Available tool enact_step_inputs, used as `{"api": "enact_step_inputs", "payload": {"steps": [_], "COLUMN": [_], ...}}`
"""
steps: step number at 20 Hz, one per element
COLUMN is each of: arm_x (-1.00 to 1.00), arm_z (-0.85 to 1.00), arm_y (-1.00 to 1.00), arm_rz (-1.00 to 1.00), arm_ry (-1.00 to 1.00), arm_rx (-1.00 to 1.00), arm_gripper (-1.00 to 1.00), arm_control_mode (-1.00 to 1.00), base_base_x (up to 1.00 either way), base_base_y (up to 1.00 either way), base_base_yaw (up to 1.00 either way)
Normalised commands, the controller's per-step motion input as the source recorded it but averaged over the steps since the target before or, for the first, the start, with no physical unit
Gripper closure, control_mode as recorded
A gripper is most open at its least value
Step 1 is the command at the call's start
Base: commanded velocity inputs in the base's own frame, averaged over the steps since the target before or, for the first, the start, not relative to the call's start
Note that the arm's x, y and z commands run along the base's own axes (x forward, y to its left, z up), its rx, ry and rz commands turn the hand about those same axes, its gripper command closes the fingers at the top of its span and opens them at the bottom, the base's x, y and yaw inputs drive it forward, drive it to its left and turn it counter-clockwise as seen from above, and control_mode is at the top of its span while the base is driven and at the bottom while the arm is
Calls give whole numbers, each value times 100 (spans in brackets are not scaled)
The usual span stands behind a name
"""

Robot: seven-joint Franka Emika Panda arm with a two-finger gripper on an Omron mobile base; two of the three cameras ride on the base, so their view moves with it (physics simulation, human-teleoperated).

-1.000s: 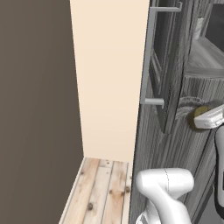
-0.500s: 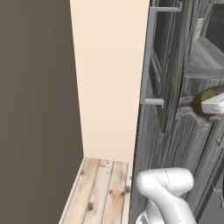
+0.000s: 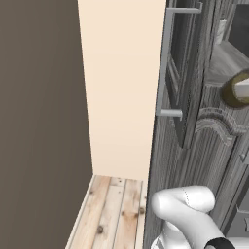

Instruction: Pick the jar and jar from the dining table and place them in the open cabinet. Close the cabinet after placing the objects.

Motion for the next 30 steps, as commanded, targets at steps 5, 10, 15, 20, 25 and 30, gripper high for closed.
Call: {"api": "enact_step_inputs", "payload": {"steps": [5, 10, 15, 20, 25, 30], "arm_x": [-4, 12, 4, 3, 10, 15], "arm_z": [31, 0, 2, 0, 0, 0], "arm_y": [5, 0, 0, 0, 0, 0], "arm_rz": [0, 0, -1, -10, -16, -13], "arm_ry": [-3, 0, 0, 0, -4, -2], "arm_rx": [0, 0, -3, -9, -10, -5], "arm_gripper": [100, 100, 100, 100, 100, 100], "arm_control_mode": [-100, -100, -100, -100, -100, -100], "base_base_x": [0, 0, 0, 0, 0, 0], "base_base_y": [0, 0, 0, 0, 0, 0], "base_base_yaw": [0, 0, 0, 0, 0, 0]}}
